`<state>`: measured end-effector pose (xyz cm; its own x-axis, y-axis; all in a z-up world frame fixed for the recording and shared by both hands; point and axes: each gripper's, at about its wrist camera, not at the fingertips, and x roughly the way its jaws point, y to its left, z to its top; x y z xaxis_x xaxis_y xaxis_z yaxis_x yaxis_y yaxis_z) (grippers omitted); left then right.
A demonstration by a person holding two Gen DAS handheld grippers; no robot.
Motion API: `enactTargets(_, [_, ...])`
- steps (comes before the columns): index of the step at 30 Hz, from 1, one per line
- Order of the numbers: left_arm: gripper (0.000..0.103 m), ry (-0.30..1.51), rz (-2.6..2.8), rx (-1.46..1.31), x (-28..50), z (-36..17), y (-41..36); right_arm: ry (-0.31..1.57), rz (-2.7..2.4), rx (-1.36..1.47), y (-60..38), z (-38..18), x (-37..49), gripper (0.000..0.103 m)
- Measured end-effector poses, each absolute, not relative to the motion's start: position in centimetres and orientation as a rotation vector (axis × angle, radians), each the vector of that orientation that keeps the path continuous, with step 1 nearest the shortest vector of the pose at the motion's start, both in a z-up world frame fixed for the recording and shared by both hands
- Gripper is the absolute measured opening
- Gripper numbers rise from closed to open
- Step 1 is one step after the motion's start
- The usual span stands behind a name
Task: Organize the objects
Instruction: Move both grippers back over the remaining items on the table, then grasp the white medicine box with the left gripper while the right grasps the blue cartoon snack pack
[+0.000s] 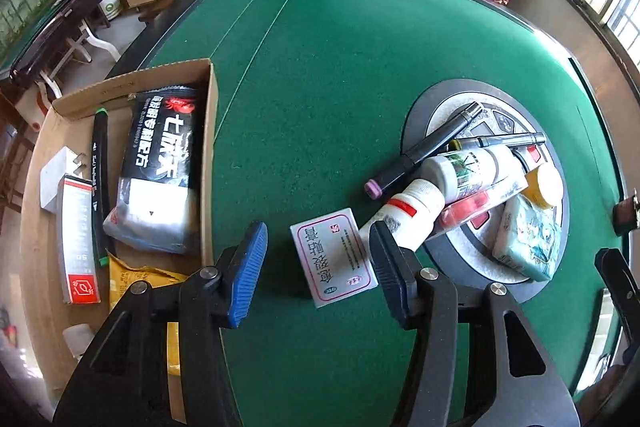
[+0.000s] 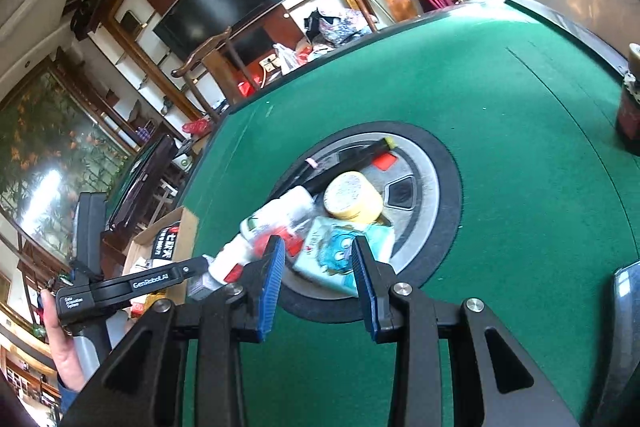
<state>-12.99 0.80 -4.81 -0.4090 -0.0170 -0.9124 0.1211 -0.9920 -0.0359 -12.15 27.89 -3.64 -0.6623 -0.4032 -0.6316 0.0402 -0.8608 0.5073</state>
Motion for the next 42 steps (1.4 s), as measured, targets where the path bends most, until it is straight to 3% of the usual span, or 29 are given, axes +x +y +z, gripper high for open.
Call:
enactTargets(11, [0.054, 0.181, -2.595, 1.633, -11.4, -5.0, 0.0, -0.551, -2.661, 1.202, 28.2, -5.7, -15.1, 0.035])
enactTargets(21, [0.054, 0.179, -2.586, 1.654, -12.1, -6.8, -0.4, -0.620, -2.308, 1.263, 26.2, -7.7, -15.7, 0.036])
enactTargets(25, [0.054, 0.155, -2.594, 1.666, -12.1, -7.2, -0.4, -0.348, -2.386, 1.180, 23.4, -5.4, -13.9, 0.045])
enactTargets(29, [0.054, 0.124, -2.602, 1.666, -11.9, -7.3, -0.3, -0.027, -2.456, 1.097, 20.1, -4.7, -12.6, 0.045])
enactTargets(34, [0.054, 0.132, -2.603, 1.672, -11.8, -7.5, -0.1, 0.213, -2.444, 1.068, 17.7, -4.9, -12.7, 0.045])
enactTargets(42, [0.054, 0.091, -2.601, 1.672, -11.9, -7.6, 0.0, 0.319, -2.285, 1.109, 15.9, -7.0, -13.8, 0.045])
